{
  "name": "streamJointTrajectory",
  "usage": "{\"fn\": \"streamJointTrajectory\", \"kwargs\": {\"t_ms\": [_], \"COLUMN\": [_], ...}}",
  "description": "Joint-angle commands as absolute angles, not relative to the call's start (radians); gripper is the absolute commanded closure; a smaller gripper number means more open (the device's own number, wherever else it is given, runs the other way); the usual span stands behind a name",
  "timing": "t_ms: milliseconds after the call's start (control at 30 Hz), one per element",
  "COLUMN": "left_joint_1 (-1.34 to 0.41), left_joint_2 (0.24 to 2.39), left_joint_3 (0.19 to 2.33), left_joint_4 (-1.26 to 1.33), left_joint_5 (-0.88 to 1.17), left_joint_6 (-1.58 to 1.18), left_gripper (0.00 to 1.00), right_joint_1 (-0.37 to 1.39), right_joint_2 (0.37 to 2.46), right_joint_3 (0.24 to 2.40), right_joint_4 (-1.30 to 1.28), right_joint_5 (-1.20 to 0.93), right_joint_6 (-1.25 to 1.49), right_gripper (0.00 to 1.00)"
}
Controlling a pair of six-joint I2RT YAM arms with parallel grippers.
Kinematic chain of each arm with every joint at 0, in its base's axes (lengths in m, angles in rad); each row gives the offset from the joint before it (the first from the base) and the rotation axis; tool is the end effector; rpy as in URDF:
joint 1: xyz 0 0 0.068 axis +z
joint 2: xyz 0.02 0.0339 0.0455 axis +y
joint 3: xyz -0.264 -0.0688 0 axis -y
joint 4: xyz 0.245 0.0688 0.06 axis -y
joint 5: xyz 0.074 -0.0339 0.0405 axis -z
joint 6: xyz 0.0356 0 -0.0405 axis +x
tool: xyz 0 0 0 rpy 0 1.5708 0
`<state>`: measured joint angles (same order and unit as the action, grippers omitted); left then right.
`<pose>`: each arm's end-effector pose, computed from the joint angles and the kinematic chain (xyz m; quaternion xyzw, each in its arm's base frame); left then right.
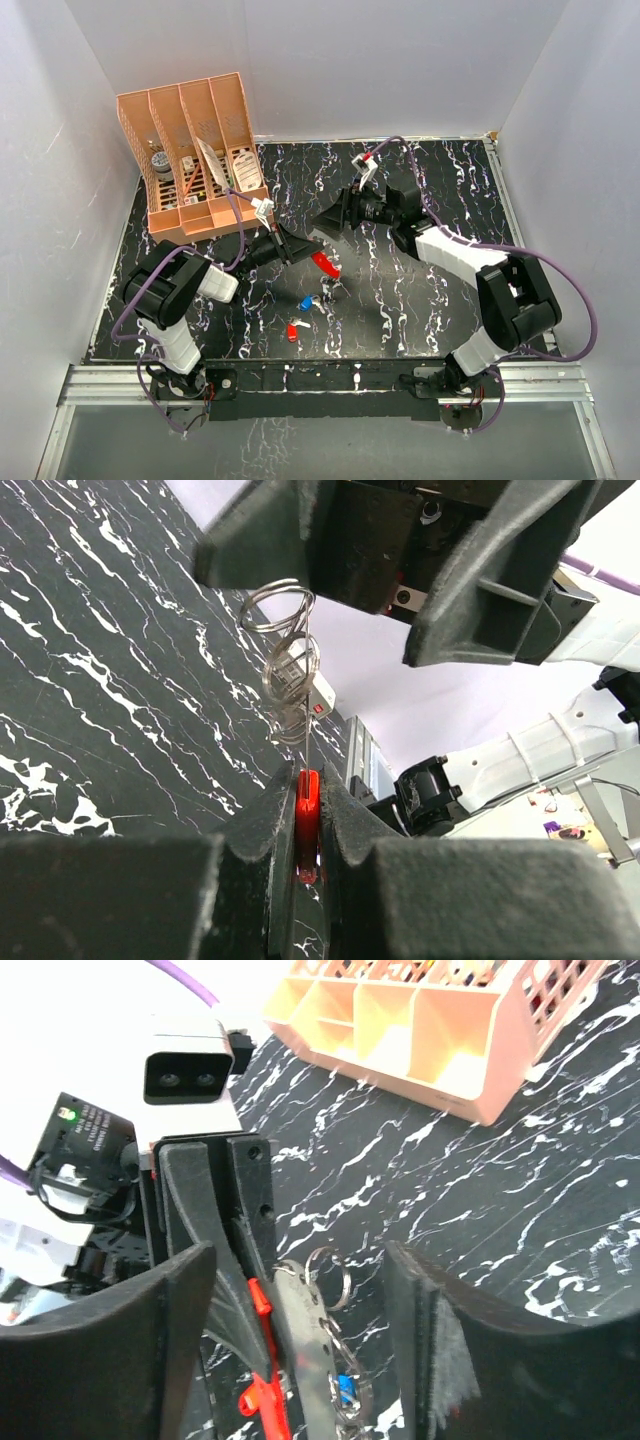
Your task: Put the keys on the keyring
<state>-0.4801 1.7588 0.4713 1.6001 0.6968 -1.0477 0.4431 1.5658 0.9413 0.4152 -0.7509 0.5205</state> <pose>0.2483 -0.1550 0.1855 0.1101 0.6082 -0.6708 0.4099 0.3061 0.1722 0.2621 -0.2026 0.7314 0.5238 0.3868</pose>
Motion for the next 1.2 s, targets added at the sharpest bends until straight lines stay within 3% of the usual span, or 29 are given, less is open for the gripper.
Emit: {"fn": "streamJointTrajectory", "kwargs": {"t_ms": [0,267,733,900,1033,1167], "left_joint_1": [-0.468,-0.400,-0.374,-0.374,-0.374,-0.374], "left_joint_2": [1.733,1.680,1.662,1.656,1.656,1.662], "left_joint_3": [0.499,0.540,0.623,0.626,0.629,0.635], "left_joint_4": [1.787,1.787,1.788,1.787,1.787,1.787], "left_joint_5": [0.705,0.773,0.846,0.850,0.854,0.858], "left_joint_6": [-1.038,-1.103,-1.126,-1.125,-1.125,-1.125], "left_gripper": [1.00,1.00,1.00,1.00,1.00,1.00], "right_joint_1": [0.430,0.317,0.288,0.287,0.285,0.286], "right_joint_2": [1.475,1.396,1.358,1.384,1.404,1.414], "right_joint_3": [0.930,0.820,0.717,0.706,0.696,0.692], "right_joint_4": [0.451,0.484,0.509,0.570,0.634,0.657], "right_joint_5": [-0.657,-0.794,-0.882,-0.944,-0.988,-1.015], "right_joint_6": [0.505,0.502,0.480,0.509,0.543,0.551], "right_gripper": [0.29,0.28,0.30,0.40,0.55,0.64]}}
